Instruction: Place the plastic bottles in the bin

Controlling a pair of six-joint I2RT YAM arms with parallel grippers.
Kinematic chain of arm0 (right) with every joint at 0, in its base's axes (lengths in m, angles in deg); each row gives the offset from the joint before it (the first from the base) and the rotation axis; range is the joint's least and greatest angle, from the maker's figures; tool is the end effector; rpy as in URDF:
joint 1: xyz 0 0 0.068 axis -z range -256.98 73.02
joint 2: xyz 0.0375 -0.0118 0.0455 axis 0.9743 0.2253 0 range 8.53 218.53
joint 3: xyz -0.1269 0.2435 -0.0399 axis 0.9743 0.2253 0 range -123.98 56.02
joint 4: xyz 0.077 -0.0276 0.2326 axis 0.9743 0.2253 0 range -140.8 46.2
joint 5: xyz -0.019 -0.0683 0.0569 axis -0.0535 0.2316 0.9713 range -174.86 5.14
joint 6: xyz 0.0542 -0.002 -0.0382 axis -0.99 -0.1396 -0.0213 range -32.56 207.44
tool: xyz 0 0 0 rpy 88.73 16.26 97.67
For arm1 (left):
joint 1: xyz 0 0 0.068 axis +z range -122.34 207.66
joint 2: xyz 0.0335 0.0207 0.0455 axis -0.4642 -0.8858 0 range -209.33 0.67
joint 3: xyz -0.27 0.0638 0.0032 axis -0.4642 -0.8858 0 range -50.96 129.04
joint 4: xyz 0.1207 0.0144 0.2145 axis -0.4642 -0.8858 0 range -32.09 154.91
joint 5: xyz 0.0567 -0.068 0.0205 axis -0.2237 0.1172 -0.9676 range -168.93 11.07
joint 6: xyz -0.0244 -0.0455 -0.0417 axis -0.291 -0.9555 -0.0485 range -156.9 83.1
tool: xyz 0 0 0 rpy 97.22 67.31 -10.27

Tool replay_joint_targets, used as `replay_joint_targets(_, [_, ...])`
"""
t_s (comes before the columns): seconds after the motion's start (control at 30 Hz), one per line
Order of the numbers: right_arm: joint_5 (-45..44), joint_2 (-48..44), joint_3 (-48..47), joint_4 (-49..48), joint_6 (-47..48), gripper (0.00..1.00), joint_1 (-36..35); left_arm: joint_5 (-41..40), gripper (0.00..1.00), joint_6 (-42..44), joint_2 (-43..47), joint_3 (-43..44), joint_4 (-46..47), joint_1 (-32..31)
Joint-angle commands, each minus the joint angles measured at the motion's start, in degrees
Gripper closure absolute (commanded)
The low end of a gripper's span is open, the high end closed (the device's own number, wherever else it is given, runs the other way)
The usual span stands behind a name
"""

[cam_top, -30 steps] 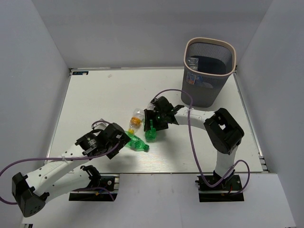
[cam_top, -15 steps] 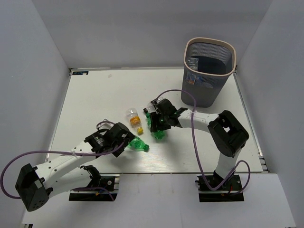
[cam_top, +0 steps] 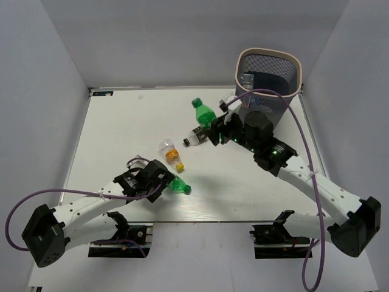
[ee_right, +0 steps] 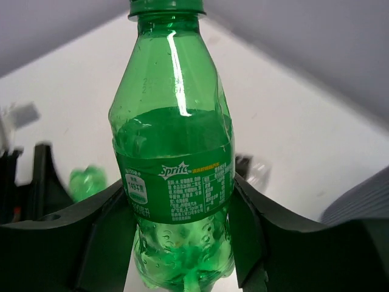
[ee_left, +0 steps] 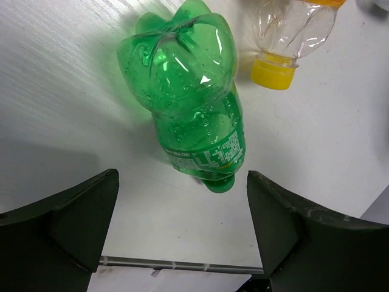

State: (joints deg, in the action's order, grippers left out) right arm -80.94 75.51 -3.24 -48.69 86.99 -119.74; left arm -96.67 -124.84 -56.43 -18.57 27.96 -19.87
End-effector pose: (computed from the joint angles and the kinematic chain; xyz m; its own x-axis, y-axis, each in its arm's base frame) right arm 0.1990 0.1890 0.3680 -0.1309 -0.1106 -0.9852 -0.7258 0.6876 0.0193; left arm 0.1239 -0.1118 0.1887 -0.6258 -0.7260 -0.2850 -0.5723 0.6757 -0.4646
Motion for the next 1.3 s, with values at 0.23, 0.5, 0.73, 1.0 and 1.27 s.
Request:
replay_joint_targets(0.23, [-27.6, 5.9, -13.1, -18.2, 12.2, 1.00, 7.6, -0.3, 0.05, 0.2, -2.0, -0.8, 3.5, -0.3])
replay_joint_targets(0.5, [-27.0, 18.0, -32.7, -8.8, 6.6, 1.00, 18.9, -0.8, 0.05, 0.8, 0.4, -0.3, 2.8, -0.3])
replay_joint_targets(0.73, [-17.0, 27.8, -47.2, 11.7, 0.8, 0.35, 27.6, -1.3, 0.05, 0.8, 0.4, -0.8, 2.8, -0.3])
replay_joint_targets(1.0, [-4.5, 25.0, -43.9, 13.6, -4.6, 0.10, 34.8, -2.4, 0.03, 0.1, -7.0, 3.4, 2.8, -0.3])
replay_joint_targets(1.27, [8.8, 11.1, -26.6, 8.0, -4.8, 0.10, 36.8, -4.2, 0.07, 0.1, -15.3, 4.4, 7.8, -0.3])
